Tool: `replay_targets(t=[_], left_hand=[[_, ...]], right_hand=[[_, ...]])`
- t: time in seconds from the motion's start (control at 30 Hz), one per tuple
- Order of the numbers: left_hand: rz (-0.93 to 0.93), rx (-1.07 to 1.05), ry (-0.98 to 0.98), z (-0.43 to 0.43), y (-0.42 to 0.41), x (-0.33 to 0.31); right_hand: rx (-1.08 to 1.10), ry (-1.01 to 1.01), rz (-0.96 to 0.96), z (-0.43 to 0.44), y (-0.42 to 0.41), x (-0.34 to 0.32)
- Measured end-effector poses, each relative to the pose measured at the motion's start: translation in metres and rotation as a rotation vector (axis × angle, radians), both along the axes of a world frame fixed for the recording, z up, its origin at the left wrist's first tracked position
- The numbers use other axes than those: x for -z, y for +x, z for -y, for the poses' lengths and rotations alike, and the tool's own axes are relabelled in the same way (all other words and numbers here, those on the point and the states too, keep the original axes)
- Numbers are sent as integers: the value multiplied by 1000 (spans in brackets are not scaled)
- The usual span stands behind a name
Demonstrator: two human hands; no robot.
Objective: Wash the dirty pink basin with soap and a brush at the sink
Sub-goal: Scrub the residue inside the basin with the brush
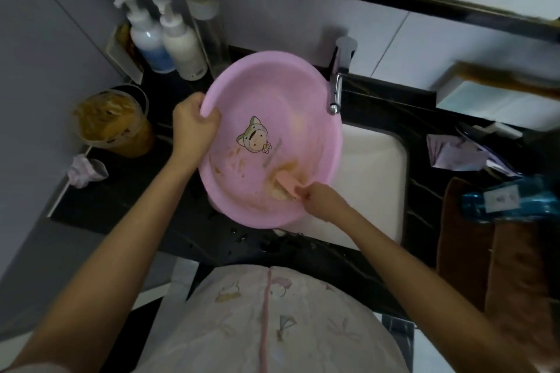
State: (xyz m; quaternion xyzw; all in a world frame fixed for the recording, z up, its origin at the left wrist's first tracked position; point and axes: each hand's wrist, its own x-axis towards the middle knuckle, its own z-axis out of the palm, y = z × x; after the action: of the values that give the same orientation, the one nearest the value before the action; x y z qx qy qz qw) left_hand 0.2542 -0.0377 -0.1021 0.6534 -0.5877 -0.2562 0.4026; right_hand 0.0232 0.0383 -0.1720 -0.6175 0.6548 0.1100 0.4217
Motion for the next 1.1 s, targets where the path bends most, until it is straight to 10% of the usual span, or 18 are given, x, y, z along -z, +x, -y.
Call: replay_targets(t=[0.33, 0.6, 1.1], left_hand=[[-141, -166, -91, -44, -21, 14], [-81, -190, -85, -57, -33, 15], [-31, -183, -95, -60, -39, 11]], right_hand=[[399, 263, 641, -37, 44, -18], [56, -7, -29, 9, -40, 4], [-67, -59, 3, 6, -39, 17]])
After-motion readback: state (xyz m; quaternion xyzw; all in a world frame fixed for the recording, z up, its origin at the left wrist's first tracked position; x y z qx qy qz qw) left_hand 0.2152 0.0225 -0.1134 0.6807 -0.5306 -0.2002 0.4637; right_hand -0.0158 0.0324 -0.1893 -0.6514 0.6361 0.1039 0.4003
